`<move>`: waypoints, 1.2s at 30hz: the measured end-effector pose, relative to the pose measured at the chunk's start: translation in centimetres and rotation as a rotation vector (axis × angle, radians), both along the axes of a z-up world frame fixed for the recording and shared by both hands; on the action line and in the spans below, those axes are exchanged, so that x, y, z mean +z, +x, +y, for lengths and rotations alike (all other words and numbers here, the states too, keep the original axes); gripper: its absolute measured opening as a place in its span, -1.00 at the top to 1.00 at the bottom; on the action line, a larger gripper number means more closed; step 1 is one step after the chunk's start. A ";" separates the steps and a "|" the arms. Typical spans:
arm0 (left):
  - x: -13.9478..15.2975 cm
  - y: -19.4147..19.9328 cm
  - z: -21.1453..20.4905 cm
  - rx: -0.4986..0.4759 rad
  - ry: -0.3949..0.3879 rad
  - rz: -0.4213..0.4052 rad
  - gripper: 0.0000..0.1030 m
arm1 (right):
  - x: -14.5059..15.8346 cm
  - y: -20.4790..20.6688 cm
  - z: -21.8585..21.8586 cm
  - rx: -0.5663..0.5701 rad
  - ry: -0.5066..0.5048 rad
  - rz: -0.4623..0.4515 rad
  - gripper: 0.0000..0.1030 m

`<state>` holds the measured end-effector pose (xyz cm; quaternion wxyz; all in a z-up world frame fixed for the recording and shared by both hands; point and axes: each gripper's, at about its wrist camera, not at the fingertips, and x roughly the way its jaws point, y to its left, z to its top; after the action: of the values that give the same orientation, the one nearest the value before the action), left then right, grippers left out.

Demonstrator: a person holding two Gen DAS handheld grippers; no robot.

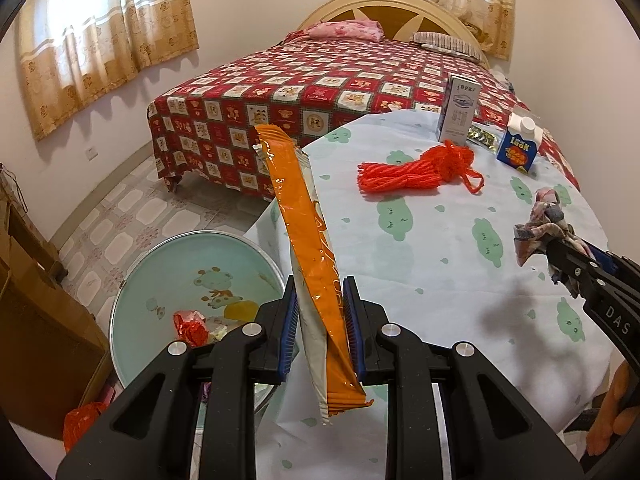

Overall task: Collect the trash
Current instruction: 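Carry the rag and orange wrapper over the teal bin with both tools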

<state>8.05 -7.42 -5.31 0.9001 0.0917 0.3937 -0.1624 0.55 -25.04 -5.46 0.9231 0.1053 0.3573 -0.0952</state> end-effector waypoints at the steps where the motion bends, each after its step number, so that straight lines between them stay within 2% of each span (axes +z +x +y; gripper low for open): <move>1: 0.0 0.0 0.1 0.003 0.002 -0.002 0.57 | 0.0 0.0 0.1 0.001 0.000 -0.001 0.45; 19: -0.2 0.0 3.1 0.062 -0.008 0.005 0.57 | 0.1 1.0 4.1 0.084 0.003 -0.003 0.45; 36: -0.9 0.7 8.7 0.179 -0.010 0.004 0.57 | 0.1 3.1 9.8 0.202 0.007 0.001 0.45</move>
<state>8.76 1.25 -6.16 0.9107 0.0515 0.4014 -0.0833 3.63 -15.20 -5.35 0.9275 0.0719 0.3668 -0.0004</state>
